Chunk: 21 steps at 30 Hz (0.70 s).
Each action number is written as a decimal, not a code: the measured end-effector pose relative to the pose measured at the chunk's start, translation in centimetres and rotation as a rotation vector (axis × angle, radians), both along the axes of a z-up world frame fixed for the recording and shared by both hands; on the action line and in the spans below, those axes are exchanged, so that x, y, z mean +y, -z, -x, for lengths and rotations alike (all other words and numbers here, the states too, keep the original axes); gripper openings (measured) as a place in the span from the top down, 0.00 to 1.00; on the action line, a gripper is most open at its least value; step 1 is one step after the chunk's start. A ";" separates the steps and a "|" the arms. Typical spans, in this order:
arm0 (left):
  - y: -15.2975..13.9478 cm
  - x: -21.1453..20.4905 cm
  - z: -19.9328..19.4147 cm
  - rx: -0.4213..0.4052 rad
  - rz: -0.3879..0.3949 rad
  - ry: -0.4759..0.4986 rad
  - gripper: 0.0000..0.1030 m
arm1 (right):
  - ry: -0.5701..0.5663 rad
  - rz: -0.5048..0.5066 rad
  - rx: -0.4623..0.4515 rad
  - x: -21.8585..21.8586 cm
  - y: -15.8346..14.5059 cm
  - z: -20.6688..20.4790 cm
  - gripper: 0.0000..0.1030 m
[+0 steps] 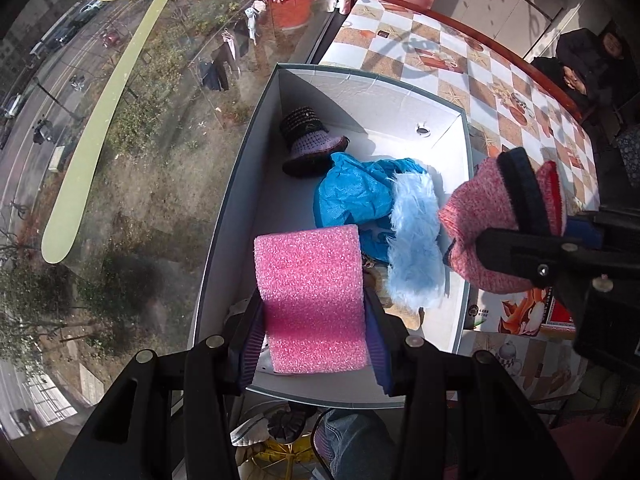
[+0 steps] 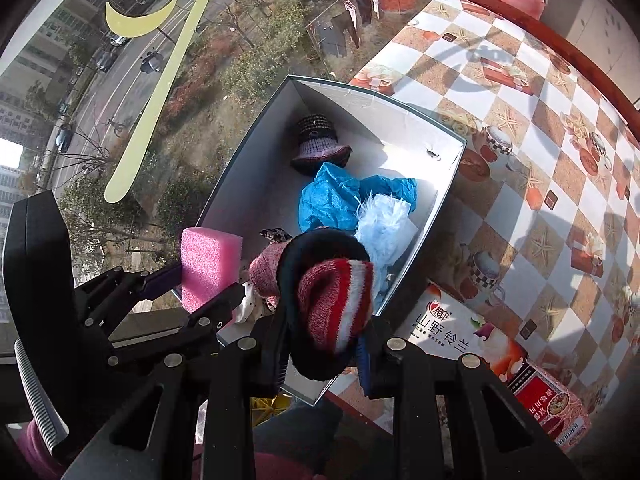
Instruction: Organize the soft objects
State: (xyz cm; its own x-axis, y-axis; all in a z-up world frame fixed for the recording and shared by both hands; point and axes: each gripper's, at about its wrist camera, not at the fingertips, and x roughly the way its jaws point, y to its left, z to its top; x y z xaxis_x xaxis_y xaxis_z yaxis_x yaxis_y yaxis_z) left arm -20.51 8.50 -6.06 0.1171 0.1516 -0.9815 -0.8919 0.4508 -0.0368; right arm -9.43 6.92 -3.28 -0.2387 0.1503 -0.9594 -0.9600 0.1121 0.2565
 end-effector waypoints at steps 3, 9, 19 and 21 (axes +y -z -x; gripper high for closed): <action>0.1 0.4 -0.1 -0.012 -0.006 -0.004 0.51 | -0.008 -0.001 -0.013 0.9 0.2 0.1 0.73; -0.4 0.7 0.1 -0.050 -0.028 -0.017 0.18 | -0.012 -0.001 -0.027 2.1 0.2 -0.1 0.66; -0.4 0.9 0.7 0.013 -0.036 -0.067 0.15 | 0.025 0.013 -0.098 1.7 -0.6 -1.4 0.00; -0.3 1.0 0.7 -0.002 -0.007 -0.071 0.15 | 0.016 0.034 -0.124 1.4 -0.5 -1.4 0.00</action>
